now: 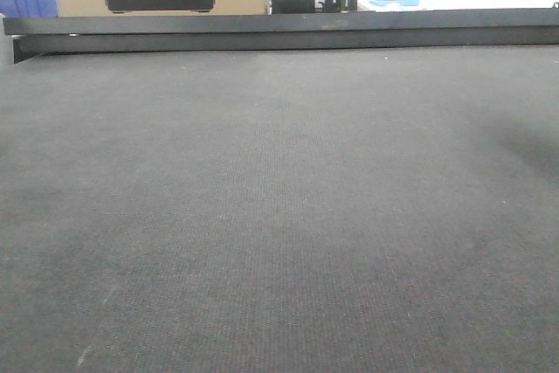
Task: Place valve from conveyor to right shelf box
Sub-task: 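Descend and close the left gripper around the other valve, then lift both held valves up off the conveyor surface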
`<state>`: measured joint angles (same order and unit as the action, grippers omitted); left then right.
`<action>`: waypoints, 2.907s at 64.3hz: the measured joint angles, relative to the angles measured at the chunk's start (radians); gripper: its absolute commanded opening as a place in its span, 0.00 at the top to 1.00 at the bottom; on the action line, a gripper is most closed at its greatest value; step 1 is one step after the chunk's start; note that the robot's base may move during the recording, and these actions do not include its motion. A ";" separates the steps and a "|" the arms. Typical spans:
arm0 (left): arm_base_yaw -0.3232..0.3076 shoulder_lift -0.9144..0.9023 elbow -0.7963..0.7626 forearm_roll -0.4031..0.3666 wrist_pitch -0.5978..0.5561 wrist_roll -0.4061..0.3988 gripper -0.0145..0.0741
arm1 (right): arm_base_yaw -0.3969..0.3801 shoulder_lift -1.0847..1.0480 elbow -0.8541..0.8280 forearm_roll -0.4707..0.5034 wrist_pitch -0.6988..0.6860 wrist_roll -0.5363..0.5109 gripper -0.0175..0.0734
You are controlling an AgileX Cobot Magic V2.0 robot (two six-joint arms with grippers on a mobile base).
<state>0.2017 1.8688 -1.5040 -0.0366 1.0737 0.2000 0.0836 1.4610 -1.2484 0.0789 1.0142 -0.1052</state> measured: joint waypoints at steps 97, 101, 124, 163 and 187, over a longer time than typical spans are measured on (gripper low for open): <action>-0.103 -0.435 -0.142 -0.039 0.163 -0.063 0.96 | 0.000 -0.150 -0.214 0.000 0.029 0.010 0.97; -0.103 -0.469 -0.142 -0.037 0.165 -0.066 0.96 | 0.000 -0.165 -0.221 0.000 0.029 0.022 0.97; -0.103 -0.565 -0.142 -0.037 0.174 -0.071 0.96 | 0.000 -0.231 -0.236 0.000 0.023 0.045 0.97; -0.103 -0.565 -0.142 -0.037 0.176 -0.071 0.96 | 0.000 -0.240 -0.242 0.000 0.019 0.050 0.97; -0.103 -0.565 -0.142 -0.037 0.105 -0.072 0.96 | 0.000 -0.240 -0.242 0.000 0.019 0.050 0.97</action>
<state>0.0984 1.3036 -1.6465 -0.0735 1.1791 0.1284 0.0836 1.2209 -1.4900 0.0789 1.0328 -0.0548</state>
